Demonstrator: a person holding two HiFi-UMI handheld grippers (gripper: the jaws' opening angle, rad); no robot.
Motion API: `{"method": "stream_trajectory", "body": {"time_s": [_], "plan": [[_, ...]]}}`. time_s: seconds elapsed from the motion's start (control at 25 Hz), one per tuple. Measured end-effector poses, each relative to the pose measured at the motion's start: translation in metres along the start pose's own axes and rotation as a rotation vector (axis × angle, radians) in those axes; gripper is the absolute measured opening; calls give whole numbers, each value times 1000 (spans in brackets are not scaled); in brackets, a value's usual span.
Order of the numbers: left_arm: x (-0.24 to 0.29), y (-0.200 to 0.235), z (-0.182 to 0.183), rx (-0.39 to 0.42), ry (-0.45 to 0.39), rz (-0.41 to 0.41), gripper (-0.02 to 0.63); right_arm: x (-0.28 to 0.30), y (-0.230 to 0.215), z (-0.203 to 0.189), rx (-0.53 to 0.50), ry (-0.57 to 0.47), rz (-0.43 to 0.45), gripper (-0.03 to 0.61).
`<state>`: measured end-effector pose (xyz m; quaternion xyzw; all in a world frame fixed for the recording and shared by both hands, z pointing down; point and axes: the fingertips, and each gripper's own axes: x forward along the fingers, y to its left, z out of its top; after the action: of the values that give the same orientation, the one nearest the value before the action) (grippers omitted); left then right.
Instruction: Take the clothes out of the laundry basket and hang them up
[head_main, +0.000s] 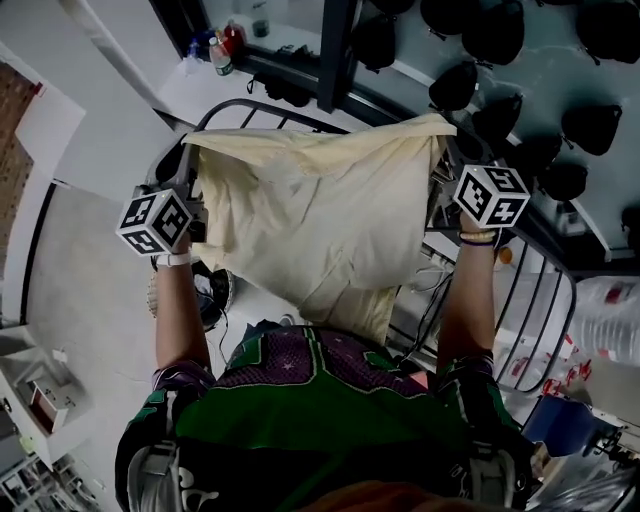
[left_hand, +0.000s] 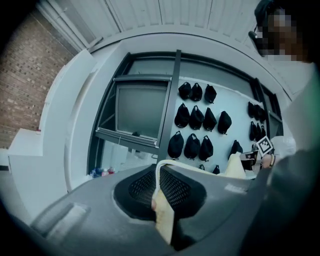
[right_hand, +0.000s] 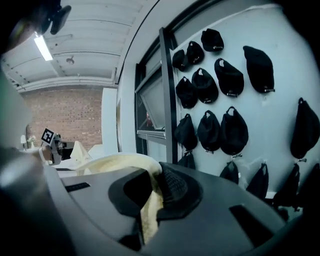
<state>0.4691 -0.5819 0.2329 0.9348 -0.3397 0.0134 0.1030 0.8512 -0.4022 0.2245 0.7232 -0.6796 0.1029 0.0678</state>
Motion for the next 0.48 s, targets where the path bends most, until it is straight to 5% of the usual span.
{"method": "stream_trajectory", "body": {"time_s": [0.2, 0.32, 0.4, 0.48], "plan": [[22, 6, -32, -13, 77, 22, 25, 35, -18, -41, 73, 79, 12, 14], [41, 10, -61, 46, 155, 22, 29, 63, -43, -68, 160, 153, -23, 29], [48, 10, -82, 71, 224, 11, 73, 81, -56, -96, 189, 264, -47, 147], [48, 8, -102, 78, 279, -5, 136, 85, -61, -123, 183, 359, -64, 173]]}}
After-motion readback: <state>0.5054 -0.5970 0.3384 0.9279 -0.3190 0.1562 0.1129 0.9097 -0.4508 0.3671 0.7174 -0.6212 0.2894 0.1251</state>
